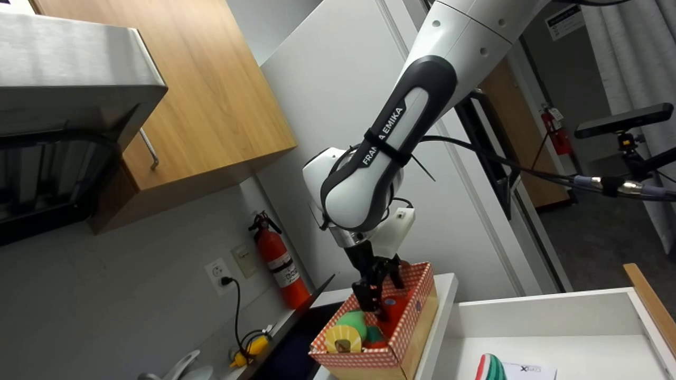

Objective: Put the watermelon, banana and big orange plush in the top drawer below the countertop

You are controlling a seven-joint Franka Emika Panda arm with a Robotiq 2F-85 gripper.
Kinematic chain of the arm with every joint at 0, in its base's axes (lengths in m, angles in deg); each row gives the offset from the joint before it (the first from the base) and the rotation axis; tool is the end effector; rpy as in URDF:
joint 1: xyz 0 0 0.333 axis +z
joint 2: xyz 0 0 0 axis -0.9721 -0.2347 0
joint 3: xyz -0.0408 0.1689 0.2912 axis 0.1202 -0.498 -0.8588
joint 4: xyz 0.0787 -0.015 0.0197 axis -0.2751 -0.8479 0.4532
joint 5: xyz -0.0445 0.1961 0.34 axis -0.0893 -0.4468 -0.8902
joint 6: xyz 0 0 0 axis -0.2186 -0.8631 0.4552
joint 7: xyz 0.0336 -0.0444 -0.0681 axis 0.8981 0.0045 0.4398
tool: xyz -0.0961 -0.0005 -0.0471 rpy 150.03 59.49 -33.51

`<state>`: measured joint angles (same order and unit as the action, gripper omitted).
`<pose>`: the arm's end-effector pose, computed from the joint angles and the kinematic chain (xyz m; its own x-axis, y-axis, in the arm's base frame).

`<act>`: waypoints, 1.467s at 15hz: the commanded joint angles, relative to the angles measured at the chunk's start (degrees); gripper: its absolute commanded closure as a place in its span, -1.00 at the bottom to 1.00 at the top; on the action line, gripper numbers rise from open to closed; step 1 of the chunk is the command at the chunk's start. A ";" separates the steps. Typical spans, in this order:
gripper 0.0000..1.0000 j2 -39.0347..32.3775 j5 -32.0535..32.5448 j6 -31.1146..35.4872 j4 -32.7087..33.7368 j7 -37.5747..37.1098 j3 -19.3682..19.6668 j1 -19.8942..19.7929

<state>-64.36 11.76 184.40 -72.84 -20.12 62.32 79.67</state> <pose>0.7285 0.0337 0.3551 0.9968 0.0287 0.0741 0.0195 -0.9923 0.1220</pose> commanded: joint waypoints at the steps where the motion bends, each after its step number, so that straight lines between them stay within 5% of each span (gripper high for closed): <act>1: -1.00 -1.72 -1.52 -0.17 1.56 1.28 0.06 -0.59; 2: -0.97 -1.92 -1.49 -0.13 1.45 1.35 0.05 -0.63; 3: -0.68 -2.09 -1.37 -0.18 1.37 1.45 0.06 -0.61; 6: -0.65 -2.61 -1.10 -0.29 1.42 1.59 0.08 -0.47; 8: -0.17 -2.83 -0.83 -0.38 1.54 1.72 0.16 -0.37; 14: 0.65 -0.85 0.50 -0.57 0.19 1.74 0.61 0.35; 18: 0.90 3.26 3.26 0.29 -4.01 1.07 0.95 1.81; 22: 0.89 9.50 5.52 1.95 -10.58 -0.47 0.76 3.17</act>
<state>-61.53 15.42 184.45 -76.01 -19.40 62.36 81.33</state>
